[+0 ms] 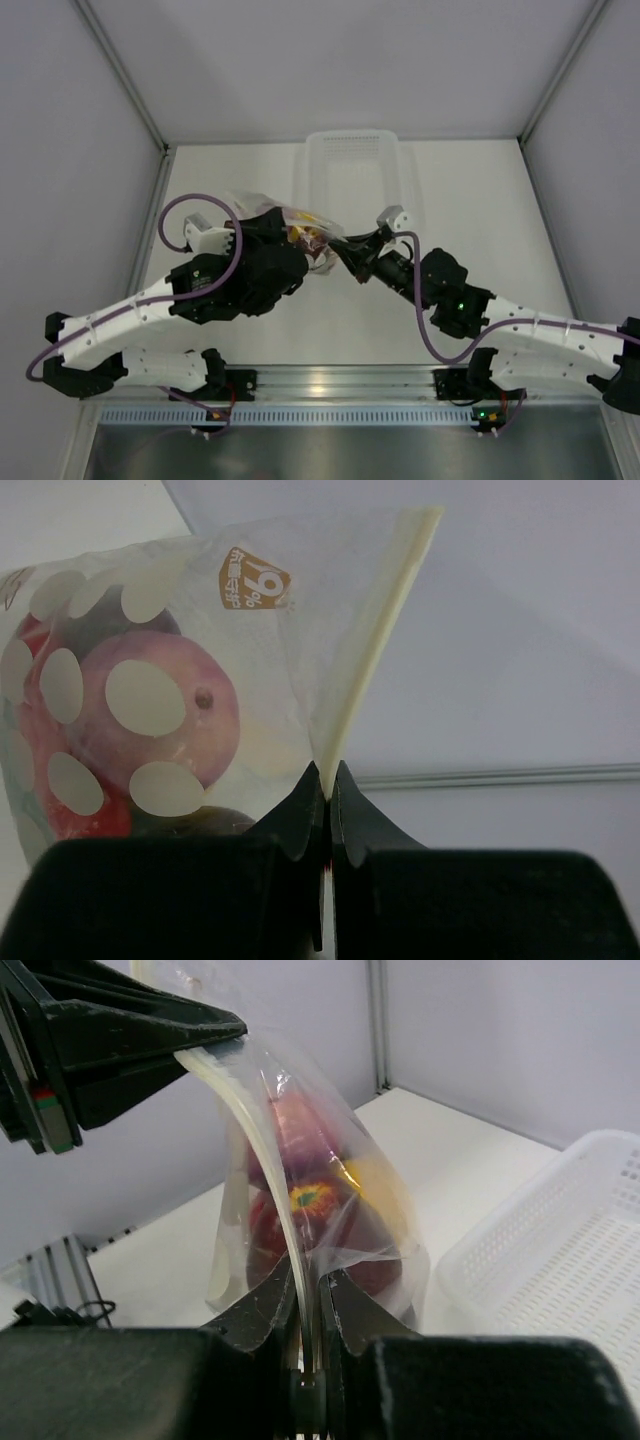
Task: Open the zip-top bag and remove the fake food
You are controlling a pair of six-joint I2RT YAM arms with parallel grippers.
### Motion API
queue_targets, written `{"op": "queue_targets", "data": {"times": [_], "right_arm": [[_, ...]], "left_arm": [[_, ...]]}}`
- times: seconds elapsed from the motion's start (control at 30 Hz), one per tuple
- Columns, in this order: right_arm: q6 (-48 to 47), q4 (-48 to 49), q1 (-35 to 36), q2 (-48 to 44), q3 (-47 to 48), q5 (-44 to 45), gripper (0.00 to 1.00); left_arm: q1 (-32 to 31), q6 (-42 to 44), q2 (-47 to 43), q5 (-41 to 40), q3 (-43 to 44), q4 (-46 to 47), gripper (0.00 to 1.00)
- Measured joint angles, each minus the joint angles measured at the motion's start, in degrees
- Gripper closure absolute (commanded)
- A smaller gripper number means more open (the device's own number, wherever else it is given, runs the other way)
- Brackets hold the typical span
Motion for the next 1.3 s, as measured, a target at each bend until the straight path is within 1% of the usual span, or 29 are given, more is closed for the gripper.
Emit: {"op": "queue_targets", "data": {"times": [0.07, 0.13, 0.23, 0.27, 0.3, 0.4, 0.43, 0.5, 0.53, 0.57, 0.6, 0.63, 0.7, 0.73, 0.77, 0.83, 0.97, 1.03, 1.13, 1.3], "right_arm": [[-2.75, -3.52, -0.26, -0.68, 1.25, -0.42, 1.0], [-5.62, -8.46, -0.44, -1.2, 3.37, -1.77, 1.0], [-9.18, -16.79, -0.57, -1.53, 7.8, -4.02, 1.0], [-10.14, -19.47, -0.57, -1.6, 9.18, -4.59, 1.0], [-10.97, -21.7, -0.59, -1.6, 10.54, -5.11, 1.0], [-12.9, -27.74, -0.66, -2.1, 13.09, -5.73, 1.0], [-13.38, -29.55, -0.72, -2.27, 13.51, -5.7, 1.0], [-13.9, -32.61, -0.92, -2.54, 14.25, -5.73, 1.0], [-14.12, -33.83, -0.96, -2.62, 14.43, -5.7, 1.0], [-14.32, -35.3, -1.01, -2.64, 14.67, -5.7, 1.0], [-14.56, -36.57, -1.01, -2.67, 14.69, -5.7, 1.0], [-14.88, -37.88, -1.01, -2.67, 14.69, -5.68, 1.0], [-15.43, -40.59, -1.05, -2.67, 14.69, -5.44, 1.0], [-15.72, -41.75, -1.07, -2.67, 14.71, -5.38, 1.0], [-16.04, -43.1, -1.07, -2.71, 14.75, -5.33, 1.0], [-16.57, -45.94, -1.16, -2.91, 15.08, -5.42, 1.0], [-16.57, -50.4, -1.31, -4.55, 15.82, -5.44, 1.0], [-16.33, -51.49, -1.31, -5.77, 15.91, -5.46, 1.0], [-16.15, -52.98, -1.31, -7.72, 16.2, -5.68, 1.0], [-16.17, -55.34, -1.31, -10.97, 16.22, -7.15, 1.0]], "left_arm": [[-0.22, 1.44, -1.53, 1.33, -1.16, 0.44, 1.0], [-0.37, 3.04, -3.39, 2.64, -2.95, 0.83, 0.91], [-0.52, 6.54, -5.9, 3.85, -4.79, 1.25, 0.87], [-0.5, 9.05, -6.67, 4.22, -4.9, 1.36, 0.83], [-0.5, 11.06, -7.17, 4.28, -4.9, 1.57, 0.78], [-0.33, 17.59, -8.63, 4.0, -4.9, 1.62, 0.55], [-0.28, 20.02, -9.18, 3.78, -4.9, 1.6, 0.4], [-0.28, 24.55, -10.1, 3.56, -4.76, 1.55, 0.3], [-0.26, 26.67, -10.38, 3.45, -4.5, 1.51, 0.16], [-0.22, 29.92, -10.6, 3.41, -3.72, 1.42, 0.14], [-0.15, 32.26, -10.6, 3.52, -2.8, 1.36, 0.06], [-0.13, 36.35, -10.4, 3.69, -1.36, 1.79, 0.02], [-0.07, 47.04, -9.44, 4.92, 1.27, 4.85, 0.02], [0.0, 53.33, -9.14, 5.84, 1.95, 7.52, 0.02], [0.11, 61.51, -8.63, 8.7, 2.36, 11.3, 0.02], [0.2, 75.89, -7.02, 17.11, 2.97, 16.79, 0.02], [0.17, 97.57, -0.79, 36.11, 3.48, 23.21, 0.02], [0.17, 105.35, 1.97, 45.16, 1.77, 25.66, 0.02], [0.13, 113.72, 3.37, 56.87, -1.2, 26.36, 0.02], [0.13, 122.14, 3.02, 70.49, -2.14, 28.74, 0.02]]}}
